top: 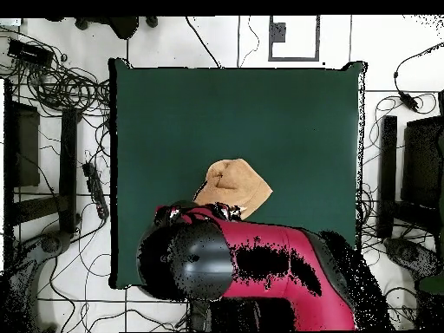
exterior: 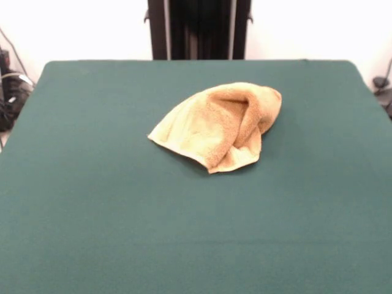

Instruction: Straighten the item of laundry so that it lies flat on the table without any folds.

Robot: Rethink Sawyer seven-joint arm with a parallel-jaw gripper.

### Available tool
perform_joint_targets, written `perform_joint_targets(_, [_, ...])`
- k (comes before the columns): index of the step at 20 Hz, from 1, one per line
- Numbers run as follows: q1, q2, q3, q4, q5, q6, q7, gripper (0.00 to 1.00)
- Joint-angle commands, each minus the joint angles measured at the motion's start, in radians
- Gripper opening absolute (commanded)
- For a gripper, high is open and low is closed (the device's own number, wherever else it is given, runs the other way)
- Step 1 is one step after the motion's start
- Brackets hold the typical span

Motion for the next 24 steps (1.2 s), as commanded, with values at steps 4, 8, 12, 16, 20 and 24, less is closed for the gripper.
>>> perform_joint_targets(4, [-0.008,0.034,0.148,0.166,0.022,0.041,-0.275,0.0])
perform_joint_targets(8, [-0.017,0.049,0.161,0.176,0.016,-0.002,-0.265,0.0])
perform_joint_targets(12, [-0.033,0.072,0.183,0.184,0.003,-0.052,-0.245,0.0])
perform_joint_targets(16, [-0.075,0.156,0.217,0.19,-0.034,-0.197,-0.214,0.0])
perform_joint_targets(20, [-0.116,0.263,0.237,0.149,-0.102,-0.314,-0.183,0.0])
perform_joint_targets(24, [-0.155,0.338,0.26,0.085,-0.147,-0.326,-0.165,0.0])
